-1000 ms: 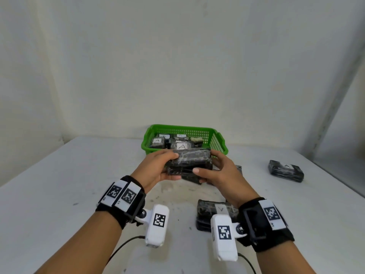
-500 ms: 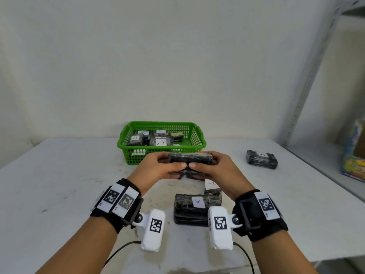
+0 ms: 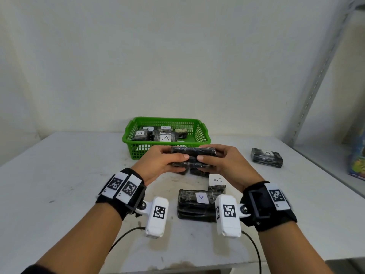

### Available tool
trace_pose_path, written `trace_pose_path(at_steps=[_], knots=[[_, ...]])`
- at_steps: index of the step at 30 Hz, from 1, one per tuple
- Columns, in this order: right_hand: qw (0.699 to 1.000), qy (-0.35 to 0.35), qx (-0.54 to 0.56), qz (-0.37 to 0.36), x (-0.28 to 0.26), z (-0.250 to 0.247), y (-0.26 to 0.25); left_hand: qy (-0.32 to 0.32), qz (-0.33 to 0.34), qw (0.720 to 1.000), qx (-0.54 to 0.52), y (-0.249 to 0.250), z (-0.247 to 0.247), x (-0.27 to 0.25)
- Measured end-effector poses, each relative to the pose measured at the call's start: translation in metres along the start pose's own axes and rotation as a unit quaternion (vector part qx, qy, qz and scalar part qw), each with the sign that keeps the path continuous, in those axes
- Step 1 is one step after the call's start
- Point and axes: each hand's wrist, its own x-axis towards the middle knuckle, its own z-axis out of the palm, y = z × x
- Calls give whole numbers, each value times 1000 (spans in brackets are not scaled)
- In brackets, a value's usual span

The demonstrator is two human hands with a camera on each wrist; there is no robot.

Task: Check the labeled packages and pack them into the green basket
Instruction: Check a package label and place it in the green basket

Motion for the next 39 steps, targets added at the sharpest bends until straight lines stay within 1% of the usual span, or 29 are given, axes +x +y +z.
trace_pose_path(at_steps=[2,4,7,11,13,16,17,19,21,23,24,26,28,30,32,35,37,39], knots=[[1000,-3,6,9,0,3,0,13,5,1000,13,1,0,0],[1000,-2,-20,8,1,5,-1,1,8,1000,26,3,1,-1],[998,11,-61,-17,1,10,-3,-15,20,999,40,5,1,-2],[996,25,-80,-38,-2,12,-4,21,53,995,76,4,-4,-2],[998,10,-67,-19,-3,11,-5,36,73,991,104,2,-7,-2],[999,-22,6,44,-4,13,-8,31,103,985,137,0,-10,-2],[998,-17,19,54,-5,13,-9,30,108,983,146,-1,-11,-2],[998,3,30,51,-4,13,-7,19,108,982,155,-2,-10,-3],[999,23,32,28,-3,12,-3,-4,81,989,126,-2,-7,-4],[999,33,27,6,-5,10,-1,-26,44,997,59,-3,-4,-4],[999,33,25,-1,-6,9,1,-22,38,998,40,-5,-3,-3],[999,33,28,-9,-8,9,3,17,54,997,58,-7,-4,-2],[999,35,30,-7,-9,11,6,33,69,993,84,-10,-6,0],[999,33,20,-4,-10,13,6,28,79,992,93,-11,-5,-1],[999,31,-2,-12,-10,14,5,15,80,994,79,-10,-3,-2],[999,22,-27,-32,-11,14,4,-3,55,998,41,-9,-1,-5],[999,16,-17,-31,-11,12,3,12,60,997,50,-9,-4,-4],[1000,1,-6,-19,-12,10,2,27,67,997,33,-8,-7,-5]])
